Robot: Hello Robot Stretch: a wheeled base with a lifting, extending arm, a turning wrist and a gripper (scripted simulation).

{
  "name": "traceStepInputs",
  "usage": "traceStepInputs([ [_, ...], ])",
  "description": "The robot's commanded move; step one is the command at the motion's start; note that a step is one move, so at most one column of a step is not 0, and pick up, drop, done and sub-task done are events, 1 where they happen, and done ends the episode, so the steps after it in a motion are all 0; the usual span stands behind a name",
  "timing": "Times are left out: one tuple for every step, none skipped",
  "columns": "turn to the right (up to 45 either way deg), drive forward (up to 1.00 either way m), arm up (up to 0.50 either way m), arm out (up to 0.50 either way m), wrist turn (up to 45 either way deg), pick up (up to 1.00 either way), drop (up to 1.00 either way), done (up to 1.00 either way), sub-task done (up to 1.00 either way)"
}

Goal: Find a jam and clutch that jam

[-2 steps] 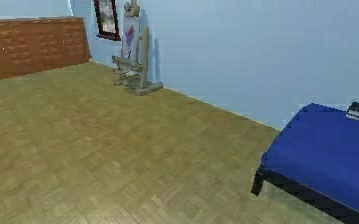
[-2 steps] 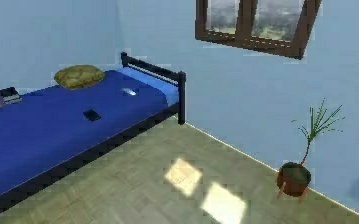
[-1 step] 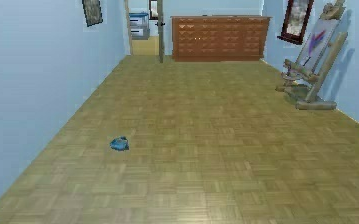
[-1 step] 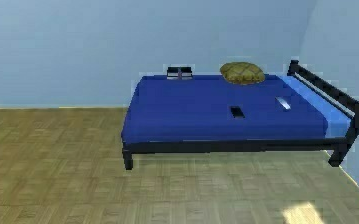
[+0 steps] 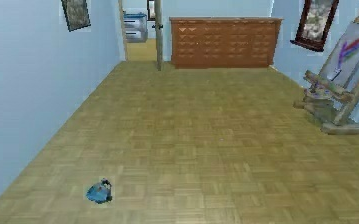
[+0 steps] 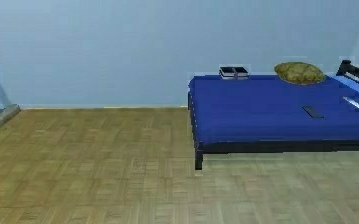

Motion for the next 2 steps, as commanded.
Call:
traceStepInputs([
  [-45.0,0.00,0.00,0.00,0.0,0.00,0.00,0.00,0.00],
  [-6.0,0.00,0.00,0.00,0.0,0.00,0.00,0.00,0.00],
])
